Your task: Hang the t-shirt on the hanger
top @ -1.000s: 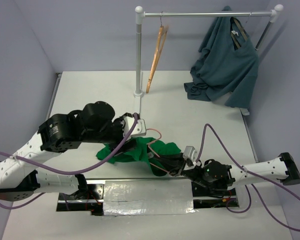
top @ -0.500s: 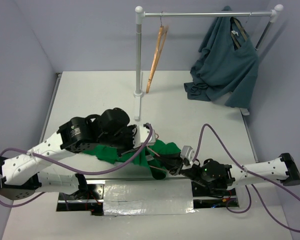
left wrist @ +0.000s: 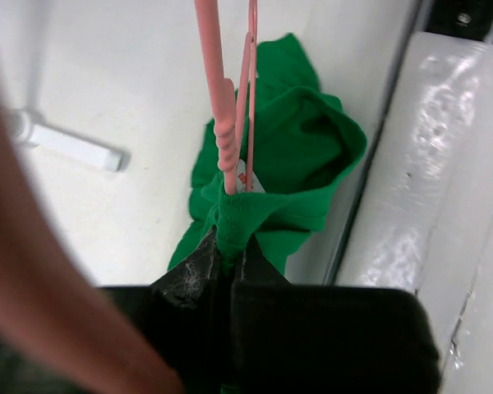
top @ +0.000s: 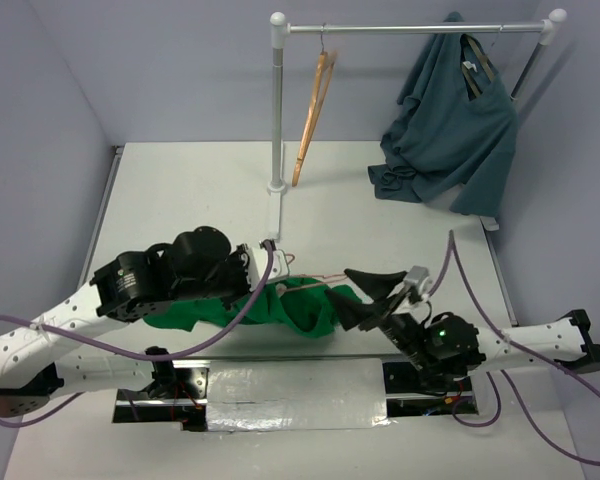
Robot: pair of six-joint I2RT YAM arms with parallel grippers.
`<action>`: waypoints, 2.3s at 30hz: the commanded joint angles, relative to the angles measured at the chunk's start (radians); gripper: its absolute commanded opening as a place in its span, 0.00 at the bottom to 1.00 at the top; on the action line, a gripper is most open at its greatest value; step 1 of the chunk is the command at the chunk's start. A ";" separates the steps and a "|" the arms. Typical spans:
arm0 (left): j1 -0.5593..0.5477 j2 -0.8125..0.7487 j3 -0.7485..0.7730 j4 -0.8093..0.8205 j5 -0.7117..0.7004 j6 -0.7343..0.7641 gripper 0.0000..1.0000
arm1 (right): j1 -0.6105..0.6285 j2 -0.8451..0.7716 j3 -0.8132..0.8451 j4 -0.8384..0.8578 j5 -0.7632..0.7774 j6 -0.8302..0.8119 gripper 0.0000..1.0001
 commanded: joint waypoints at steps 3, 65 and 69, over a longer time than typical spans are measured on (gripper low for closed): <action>0.006 -0.036 0.007 0.114 -0.248 -0.107 0.00 | 0.002 -0.083 0.028 -0.053 0.364 0.197 0.69; 0.006 -0.052 -0.070 0.211 -0.092 -0.122 0.00 | -0.682 0.193 0.513 -0.786 -0.137 0.498 0.00; 0.007 -0.023 -0.067 0.221 -0.075 -0.120 0.00 | -0.676 0.271 0.606 -0.858 -0.434 0.418 0.00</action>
